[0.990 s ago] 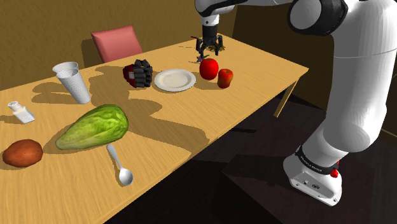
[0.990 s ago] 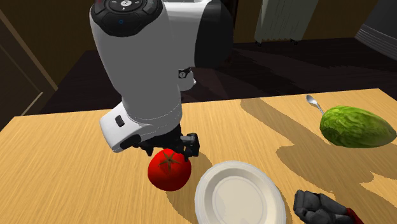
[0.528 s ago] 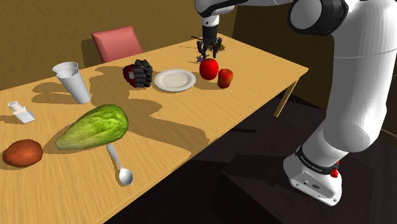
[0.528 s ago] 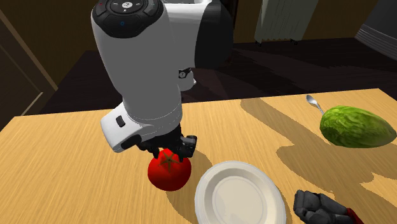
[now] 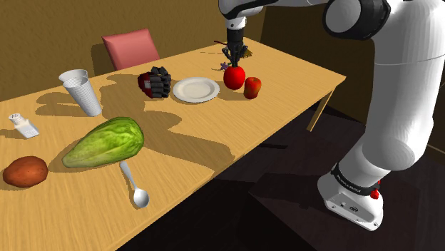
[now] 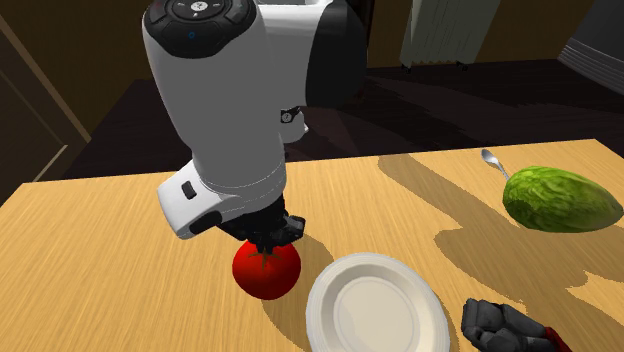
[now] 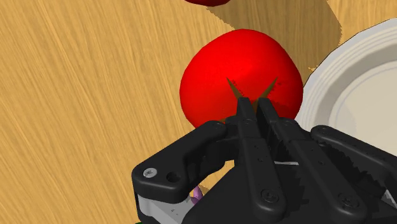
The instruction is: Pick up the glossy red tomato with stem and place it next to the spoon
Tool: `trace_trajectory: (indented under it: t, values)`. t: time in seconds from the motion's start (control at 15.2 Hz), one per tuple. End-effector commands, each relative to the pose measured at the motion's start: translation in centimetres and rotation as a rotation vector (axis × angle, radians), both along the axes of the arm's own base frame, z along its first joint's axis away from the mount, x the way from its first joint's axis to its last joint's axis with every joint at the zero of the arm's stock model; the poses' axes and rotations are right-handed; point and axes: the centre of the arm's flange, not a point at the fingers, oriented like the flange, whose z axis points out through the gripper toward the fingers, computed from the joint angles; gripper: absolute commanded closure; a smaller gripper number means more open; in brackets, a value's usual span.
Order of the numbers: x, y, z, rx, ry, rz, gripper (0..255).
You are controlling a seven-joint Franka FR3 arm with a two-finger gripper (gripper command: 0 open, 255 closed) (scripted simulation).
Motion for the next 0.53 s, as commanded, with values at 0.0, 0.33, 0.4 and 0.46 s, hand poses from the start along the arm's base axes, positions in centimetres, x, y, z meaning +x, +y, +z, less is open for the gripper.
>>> trace_trajectory:
  t: [0.0, 0.33, 0.4, 0.46]
  values:
    - [0.0, 0.0, -0.1, 0.0, 0.002, 0.0, 255]
    - [0.0, 0.0, 2.6, 0.0, 0.002, 0.0, 255]
    - [0.0, 0.0, 3.1, 0.0, 0.002, 0.0, 255]
    - [0.0, 0.0, 3.6, 0.0, 0.002, 0.0, 255]
